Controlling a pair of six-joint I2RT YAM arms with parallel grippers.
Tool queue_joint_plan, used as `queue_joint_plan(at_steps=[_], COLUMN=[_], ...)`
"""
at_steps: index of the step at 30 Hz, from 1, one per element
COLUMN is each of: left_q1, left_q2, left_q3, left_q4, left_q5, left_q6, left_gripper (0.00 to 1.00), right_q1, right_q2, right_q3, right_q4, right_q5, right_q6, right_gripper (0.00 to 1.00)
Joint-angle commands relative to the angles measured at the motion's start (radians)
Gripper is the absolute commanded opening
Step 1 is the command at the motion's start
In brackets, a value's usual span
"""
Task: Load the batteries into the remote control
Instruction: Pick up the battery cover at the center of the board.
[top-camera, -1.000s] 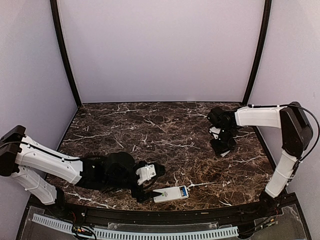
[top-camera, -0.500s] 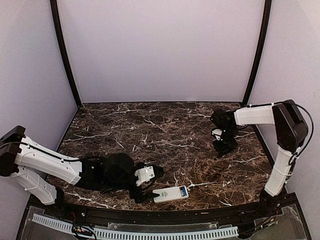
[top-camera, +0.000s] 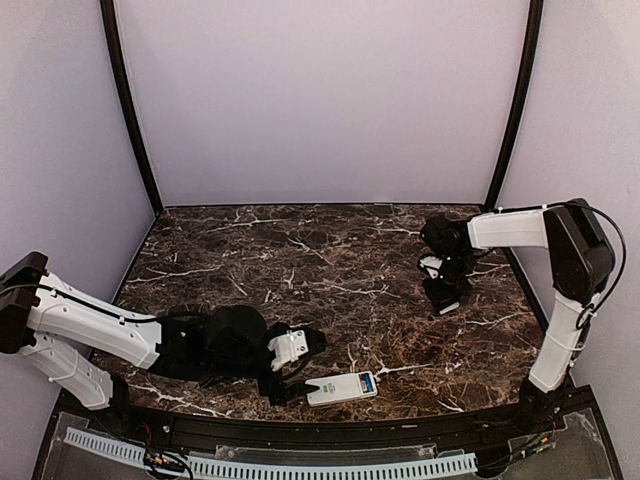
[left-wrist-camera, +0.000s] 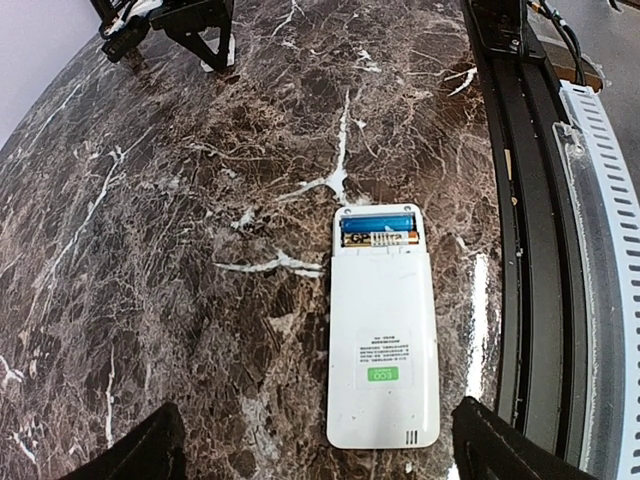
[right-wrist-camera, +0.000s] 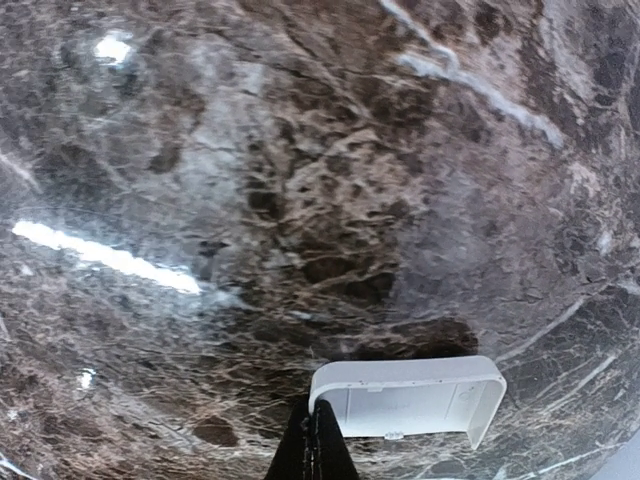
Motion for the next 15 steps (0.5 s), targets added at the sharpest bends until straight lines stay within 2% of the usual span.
queue_joint_plan(at_steps=[1,11,15], left_q1=[0.0,0.0,0.0], left_q2=[-0.034,-0.052,-0.072], left_q3=[-0.01,-0.005,-0.002], left_q4=[-0.008,0.017,0.045], left_q5=[-0.018,-0.076,-0.126], left_q6=[0.008,0.007,-0.002], left_gripper=[0.92,0.92,0.92], right_q1=[0.024,0.097,0.143], right_q2=[-0.059,-0.228,-0.33], right_q3=[-0.019,-0.028,-0.034], right_q4=[0.036,0.119,0.225], right_q5=[-0.133,-0.289,-0.419], right_q6=[0.002,0.1,0.228], right_gripper=[0.0,0.0,0.0])
